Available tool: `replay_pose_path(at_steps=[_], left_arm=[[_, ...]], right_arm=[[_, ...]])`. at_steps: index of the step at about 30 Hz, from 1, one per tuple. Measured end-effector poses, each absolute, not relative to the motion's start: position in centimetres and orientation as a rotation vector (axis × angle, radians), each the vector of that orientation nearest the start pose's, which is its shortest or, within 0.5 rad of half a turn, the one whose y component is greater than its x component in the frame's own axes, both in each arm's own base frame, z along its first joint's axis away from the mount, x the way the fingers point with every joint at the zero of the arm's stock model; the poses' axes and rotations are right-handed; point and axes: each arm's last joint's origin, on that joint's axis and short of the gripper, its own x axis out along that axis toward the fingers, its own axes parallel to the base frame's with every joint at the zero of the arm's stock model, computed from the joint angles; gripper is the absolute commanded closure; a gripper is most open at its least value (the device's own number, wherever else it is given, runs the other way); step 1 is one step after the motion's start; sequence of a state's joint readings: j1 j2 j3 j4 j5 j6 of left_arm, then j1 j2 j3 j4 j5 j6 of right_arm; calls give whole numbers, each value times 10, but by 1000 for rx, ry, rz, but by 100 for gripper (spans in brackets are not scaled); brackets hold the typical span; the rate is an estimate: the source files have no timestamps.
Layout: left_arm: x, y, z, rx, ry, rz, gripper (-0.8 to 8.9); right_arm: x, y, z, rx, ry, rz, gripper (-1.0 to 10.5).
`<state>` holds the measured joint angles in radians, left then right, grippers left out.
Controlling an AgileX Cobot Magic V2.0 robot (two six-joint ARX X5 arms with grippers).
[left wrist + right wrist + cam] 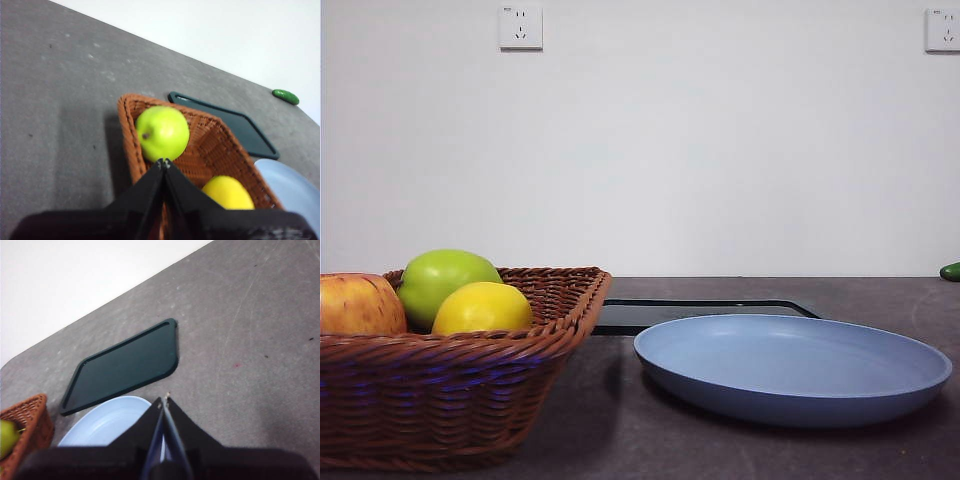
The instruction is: Take the lemon from the basket,put the lemon in the plate,hand out the plate
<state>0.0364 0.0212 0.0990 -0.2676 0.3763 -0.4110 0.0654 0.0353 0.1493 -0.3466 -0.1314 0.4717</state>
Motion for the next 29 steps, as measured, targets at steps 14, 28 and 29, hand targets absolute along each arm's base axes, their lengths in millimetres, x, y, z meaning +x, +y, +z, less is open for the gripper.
replay_pose_path(at_steps=[14, 28, 29], left_arm=[[98, -8, 255, -413, 262, -318, 807], [152, -22, 296, -304, 617, -484, 807], [156, -24, 296, -295, 649, -494, 807]], right_arm=[[97, 10, 257, 370, 465, 113, 943], [154, 17, 284, 195, 812, 236, 932], [158, 18, 281, 203, 834, 261, 918]])
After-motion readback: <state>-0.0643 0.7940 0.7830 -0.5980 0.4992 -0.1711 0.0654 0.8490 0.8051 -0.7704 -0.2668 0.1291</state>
